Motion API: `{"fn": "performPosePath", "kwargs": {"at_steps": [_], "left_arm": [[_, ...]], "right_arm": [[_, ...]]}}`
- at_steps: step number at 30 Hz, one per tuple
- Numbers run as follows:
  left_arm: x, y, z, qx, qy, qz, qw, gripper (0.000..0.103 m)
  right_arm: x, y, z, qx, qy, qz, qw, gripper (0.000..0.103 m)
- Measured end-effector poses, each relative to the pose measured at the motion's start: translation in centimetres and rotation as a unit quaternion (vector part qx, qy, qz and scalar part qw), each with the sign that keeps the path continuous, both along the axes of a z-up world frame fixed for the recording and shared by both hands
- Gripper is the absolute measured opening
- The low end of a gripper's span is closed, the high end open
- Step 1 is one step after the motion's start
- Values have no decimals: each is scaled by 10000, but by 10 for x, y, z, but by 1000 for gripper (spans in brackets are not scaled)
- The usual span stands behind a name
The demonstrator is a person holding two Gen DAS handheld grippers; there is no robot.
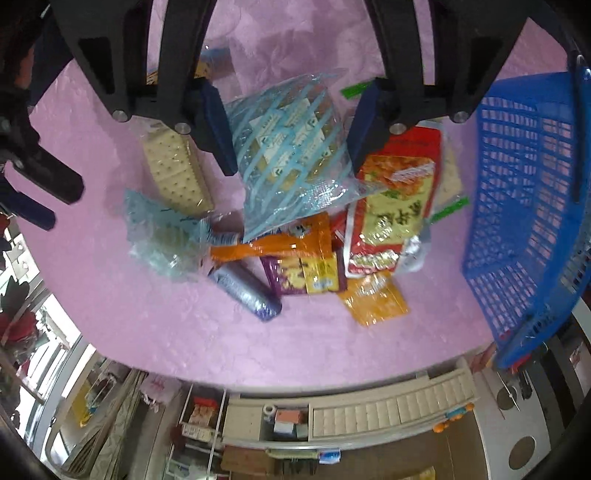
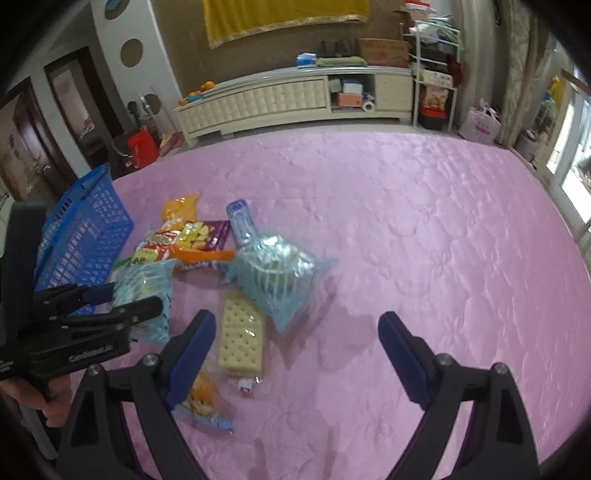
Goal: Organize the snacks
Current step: 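Grasp a blue-striped snack bag with the left tool while the right tool grasps another light blue bag, then carry both bags over the blue basket and open both tools to drop them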
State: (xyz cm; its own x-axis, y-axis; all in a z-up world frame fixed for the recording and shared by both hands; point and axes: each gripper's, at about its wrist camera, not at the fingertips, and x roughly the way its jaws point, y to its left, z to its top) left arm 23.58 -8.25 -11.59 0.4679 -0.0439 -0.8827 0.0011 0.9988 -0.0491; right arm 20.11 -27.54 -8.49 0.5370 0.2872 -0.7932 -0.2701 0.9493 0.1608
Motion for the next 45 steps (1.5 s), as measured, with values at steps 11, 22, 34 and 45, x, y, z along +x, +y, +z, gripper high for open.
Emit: {"fn": "performPosePath", "kwargs": {"at_steps": [11, 22, 34, 45], "left_arm": [[12, -1, 21, -132, -367, -133, 9992, 56], [36, -1, -12, -108, -87, -199, 9997, 56], [29, -6, -12, -264, -142, -302, 9991, 55], [-18, 2, 51, -255, -761, -410, 9959, 55]], "right_arm": [[43, 28, -21, -448, 245, 949, 9942, 92], [80, 41, -47, -380, 570, 1531, 9858, 92], [54, 33, -36, -90, 493, 1488, 9876, 62], [15, 33, 37, -135, -90, 894, 9959, 62]]}}
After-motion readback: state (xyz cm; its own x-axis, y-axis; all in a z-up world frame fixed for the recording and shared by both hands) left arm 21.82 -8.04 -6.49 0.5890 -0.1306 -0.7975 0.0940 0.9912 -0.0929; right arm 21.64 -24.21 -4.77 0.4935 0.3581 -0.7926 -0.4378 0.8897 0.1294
